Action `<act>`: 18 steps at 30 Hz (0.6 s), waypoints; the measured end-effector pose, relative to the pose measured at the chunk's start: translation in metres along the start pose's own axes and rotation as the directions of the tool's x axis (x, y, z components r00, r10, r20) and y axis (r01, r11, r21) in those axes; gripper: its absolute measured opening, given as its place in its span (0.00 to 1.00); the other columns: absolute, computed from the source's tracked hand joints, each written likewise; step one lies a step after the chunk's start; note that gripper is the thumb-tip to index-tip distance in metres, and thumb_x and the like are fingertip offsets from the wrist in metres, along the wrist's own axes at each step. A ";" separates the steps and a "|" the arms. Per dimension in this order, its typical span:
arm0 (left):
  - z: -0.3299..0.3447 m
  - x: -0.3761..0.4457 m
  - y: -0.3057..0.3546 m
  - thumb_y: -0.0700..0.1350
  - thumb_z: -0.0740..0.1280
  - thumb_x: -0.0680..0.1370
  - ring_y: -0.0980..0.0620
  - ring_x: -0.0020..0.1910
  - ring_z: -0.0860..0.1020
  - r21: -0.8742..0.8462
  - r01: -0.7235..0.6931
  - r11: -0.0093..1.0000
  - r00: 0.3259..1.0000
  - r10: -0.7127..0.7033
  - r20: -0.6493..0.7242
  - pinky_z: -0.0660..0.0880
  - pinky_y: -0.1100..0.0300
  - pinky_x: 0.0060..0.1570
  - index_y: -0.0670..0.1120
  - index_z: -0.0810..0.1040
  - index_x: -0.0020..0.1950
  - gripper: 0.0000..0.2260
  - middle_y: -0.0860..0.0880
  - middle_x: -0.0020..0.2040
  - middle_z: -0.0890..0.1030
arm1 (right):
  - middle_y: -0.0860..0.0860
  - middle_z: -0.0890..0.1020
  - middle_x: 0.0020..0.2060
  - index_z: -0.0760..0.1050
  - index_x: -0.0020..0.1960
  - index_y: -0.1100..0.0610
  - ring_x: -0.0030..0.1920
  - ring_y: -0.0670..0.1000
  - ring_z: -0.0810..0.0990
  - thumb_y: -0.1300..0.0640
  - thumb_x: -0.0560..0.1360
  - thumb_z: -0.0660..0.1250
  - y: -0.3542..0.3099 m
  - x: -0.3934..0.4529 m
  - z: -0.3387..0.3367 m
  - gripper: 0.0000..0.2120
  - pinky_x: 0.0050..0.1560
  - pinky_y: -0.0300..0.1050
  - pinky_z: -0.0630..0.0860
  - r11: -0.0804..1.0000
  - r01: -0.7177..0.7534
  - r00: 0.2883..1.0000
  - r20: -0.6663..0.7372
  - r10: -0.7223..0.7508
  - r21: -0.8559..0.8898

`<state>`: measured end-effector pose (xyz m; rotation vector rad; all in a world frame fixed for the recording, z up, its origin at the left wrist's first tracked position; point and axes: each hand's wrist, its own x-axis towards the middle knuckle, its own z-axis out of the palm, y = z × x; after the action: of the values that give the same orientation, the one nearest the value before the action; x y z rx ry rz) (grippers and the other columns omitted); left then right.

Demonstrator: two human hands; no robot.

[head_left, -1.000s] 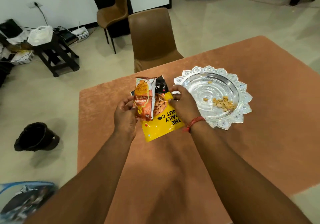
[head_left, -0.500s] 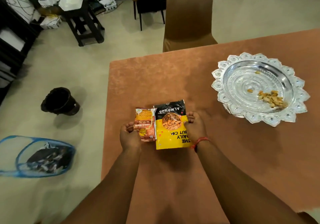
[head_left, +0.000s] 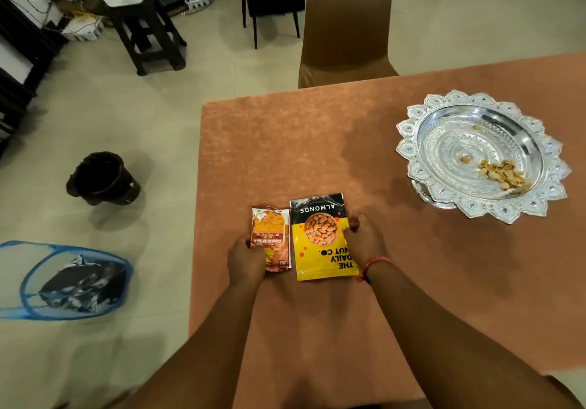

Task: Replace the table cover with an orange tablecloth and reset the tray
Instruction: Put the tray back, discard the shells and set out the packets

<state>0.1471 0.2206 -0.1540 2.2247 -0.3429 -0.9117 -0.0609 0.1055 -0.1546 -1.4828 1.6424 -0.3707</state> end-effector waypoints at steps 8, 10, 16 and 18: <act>0.001 -0.013 0.026 0.48 0.61 0.77 0.34 0.56 0.75 0.429 -0.126 0.895 0.964 0.213 -0.162 0.74 0.43 0.56 0.40 0.77 0.58 0.15 0.36 0.57 0.76 | 0.54 0.79 0.53 0.77 0.57 0.55 0.53 0.55 0.78 0.54 0.77 0.60 -0.039 -0.025 -0.066 0.12 0.50 0.52 0.77 0.871 0.380 0.913 -0.024 -0.407 -0.310; 0.016 -0.023 0.052 0.46 0.64 0.77 0.34 0.57 0.74 0.443 -0.298 0.845 0.914 0.386 -0.121 0.73 0.43 0.55 0.41 0.77 0.59 0.13 0.37 0.58 0.75 | 0.53 0.80 0.50 0.78 0.56 0.55 0.51 0.54 0.78 0.56 0.77 0.62 -0.052 -0.027 -0.105 0.10 0.49 0.50 0.76 0.849 0.446 0.842 -0.187 -0.505 -0.285; 0.093 -0.067 0.156 0.43 0.67 0.76 0.40 0.58 0.73 0.347 -0.738 0.579 0.631 0.774 0.053 0.71 0.48 0.59 0.44 0.78 0.57 0.10 0.42 0.57 0.73 | 0.55 0.80 0.55 0.78 0.59 0.57 0.57 0.57 0.78 0.56 0.78 0.65 -0.027 0.032 -0.246 0.11 0.58 0.51 0.74 0.896 0.311 0.803 -0.416 -0.426 -0.318; 0.118 -0.088 0.185 0.42 0.67 0.76 0.40 0.57 0.74 0.284 -0.824 0.491 0.534 0.840 0.095 0.71 0.48 0.60 0.43 0.79 0.55 0.09 0.42 0.56 0.74 | 0.59 0.77 0.62 0.74 0.66 0.57 0.63 0.62 0.74 0.51 0.79 0.65 -0.010 0.053 -0.282 0.18 0.64 0.54 0.71 0.857 0.159 0.908 -0.270 -0.322 -0.490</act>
<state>0.0049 0.0695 -0.0412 1.9163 -1.4804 -0.2379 -0.2611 -0.0361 -0.0048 -2.0943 1.9087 -0.4178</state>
